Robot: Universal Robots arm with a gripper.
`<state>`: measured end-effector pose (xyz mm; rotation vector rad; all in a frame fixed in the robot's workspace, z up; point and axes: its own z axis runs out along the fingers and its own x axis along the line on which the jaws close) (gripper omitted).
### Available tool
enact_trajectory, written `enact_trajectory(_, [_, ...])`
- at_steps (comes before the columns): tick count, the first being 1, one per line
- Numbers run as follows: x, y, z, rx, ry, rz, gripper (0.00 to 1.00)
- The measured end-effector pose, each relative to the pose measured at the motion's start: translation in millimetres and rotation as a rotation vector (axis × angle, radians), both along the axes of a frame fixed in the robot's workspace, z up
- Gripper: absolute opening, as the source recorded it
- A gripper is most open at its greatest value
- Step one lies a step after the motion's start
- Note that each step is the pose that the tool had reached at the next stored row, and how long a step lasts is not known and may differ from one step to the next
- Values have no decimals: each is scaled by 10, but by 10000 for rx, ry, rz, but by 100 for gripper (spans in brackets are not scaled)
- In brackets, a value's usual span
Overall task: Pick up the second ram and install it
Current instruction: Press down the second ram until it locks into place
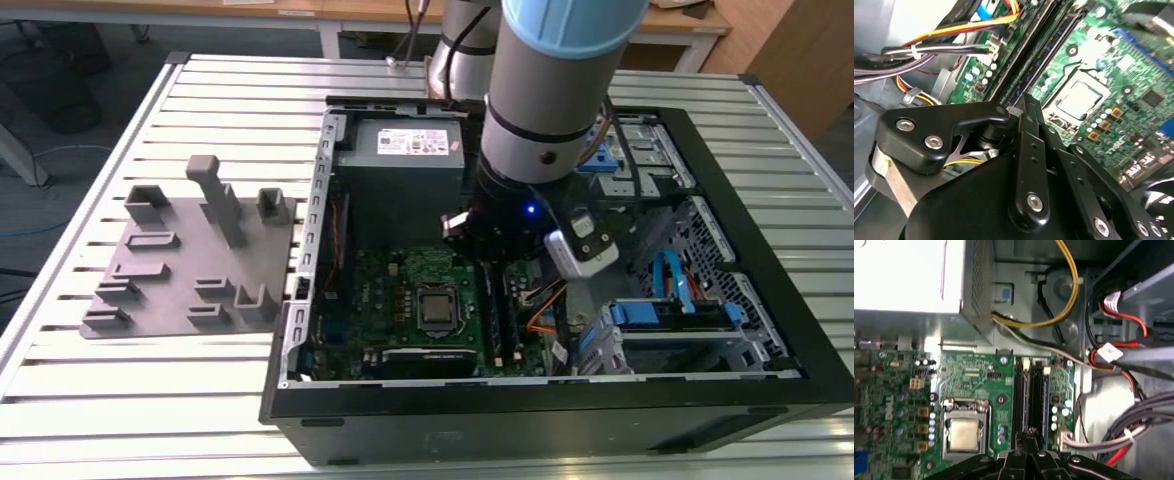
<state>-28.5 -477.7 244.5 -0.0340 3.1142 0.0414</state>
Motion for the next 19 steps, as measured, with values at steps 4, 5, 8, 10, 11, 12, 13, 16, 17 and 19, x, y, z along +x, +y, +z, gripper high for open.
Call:
enact_trajectory(4, [0, 103, -73, 24, -1, 1, 11])
enact_trajectory(5, [0, 143, -90, 31, 1, 2, 11])
enact_trajectory(8, [0, 249, -139, 85, 0, 0, 11])
enact_trajectory(10, [0, 298, -174, 117, -2, 0, 11])
enact_trajectory(11, [1, 305, -192, 123, -2, 0, 11])
enact_trajectory(12, [1, 307, -205, 122, -1, 2, 11])
enact_trajectory(13, [1, 309, -218, 119, 0, 3, 11])
enact_trajectory(16, [0, 310, -257, 108, 4, 1, 11])
enact_trajectory(17, [0, 312, -268, 110, 3, 1, 11])
enact_trajectory(19, [0, 315, -284, 115, 1, 1, 11])
